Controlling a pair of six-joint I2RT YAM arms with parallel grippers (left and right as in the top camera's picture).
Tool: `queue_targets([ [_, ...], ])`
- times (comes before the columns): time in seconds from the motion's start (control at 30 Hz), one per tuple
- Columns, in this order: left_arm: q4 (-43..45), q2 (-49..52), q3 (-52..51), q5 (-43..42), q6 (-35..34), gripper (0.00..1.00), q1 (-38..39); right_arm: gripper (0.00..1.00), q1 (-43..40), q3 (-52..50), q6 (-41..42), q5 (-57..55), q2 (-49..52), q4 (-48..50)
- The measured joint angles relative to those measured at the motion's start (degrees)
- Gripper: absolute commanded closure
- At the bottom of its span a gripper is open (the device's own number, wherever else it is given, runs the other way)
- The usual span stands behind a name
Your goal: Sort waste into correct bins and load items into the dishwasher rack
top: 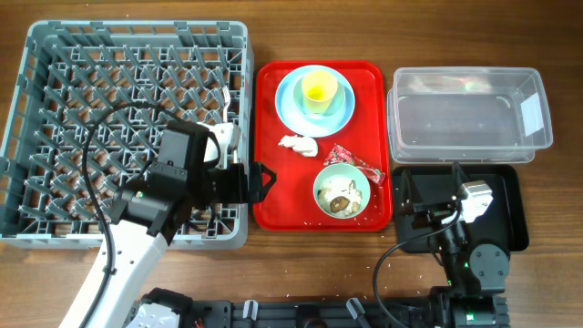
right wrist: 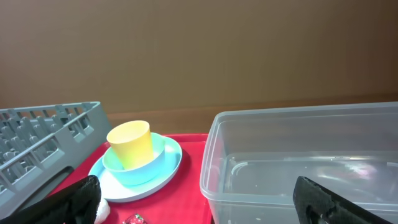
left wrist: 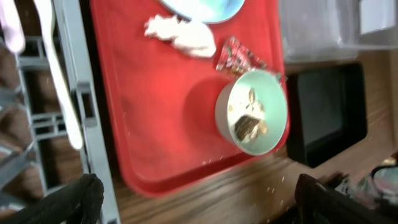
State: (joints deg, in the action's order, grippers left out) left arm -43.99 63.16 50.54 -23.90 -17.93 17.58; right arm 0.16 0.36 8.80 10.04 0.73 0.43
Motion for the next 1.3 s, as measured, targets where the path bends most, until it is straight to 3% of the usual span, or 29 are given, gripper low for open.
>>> queue_targets([
  [0.2, -1.9, 0.0, 6.7, -0.2, -5.8, 0.00, -4.9, 0.00, 0.0, 0.0, 0.0, 0.0, 0.0, 0.0],
  [0.33, -4.1, -2.3, 14.8, -0.2, -6.8, 0.00, -9.3, 0.00, 0.0, 0.0, 0.0, 0.0, 0.0, 0.0],
  [0.47, -4.7, -4.2, 15.2, -0.2, -6.9, 0.00, -10.1, 0.00, 0.0, 0.0, 0.2, 0.0, 0.0, 0.0],
  [0.77, -4.7, -4.1, 15.2, -0.2, -6.9, 0.00, -10.1, 0.00, 0.0, 2.8, 11.5, 3.9, 0.0, -1.3],
  [0.93, -4.9, -4.1, 15.2, -0.2, -7.0, 0.00, -10.1, 0.00, 0.0, 23.0, 11.8, 5.4, 7.6, -16.5],
  [1.0, -4.9, -4.1, 15.2, -0.2, -7.1, 0.00, -10.1, 0.00, 0.0, 35.2, 9.4, 6.8, 16.7, -25.9],
  [1.1, -4.9, -4.0, 15.2, -0.2, -7.1, 0.00, -10.1, 0.00, 0.0, 55.3, 5.3, 9.4, 33.1, -47.5],
  [1.23, -4.9, -3.9, 15.2, -0.2, -7.3, 0.00, -10.1, 0.00, 0.0, 75.6, 5.5, 13.9, 51.9, -63.0],
  [1.3, -4.9, -3.8, 15.2, -0.2, -7.3, 0.00, -10.1, 0.16, -0.1, 79.7, 7.0, 20.5, 57.9, -65.0],
])
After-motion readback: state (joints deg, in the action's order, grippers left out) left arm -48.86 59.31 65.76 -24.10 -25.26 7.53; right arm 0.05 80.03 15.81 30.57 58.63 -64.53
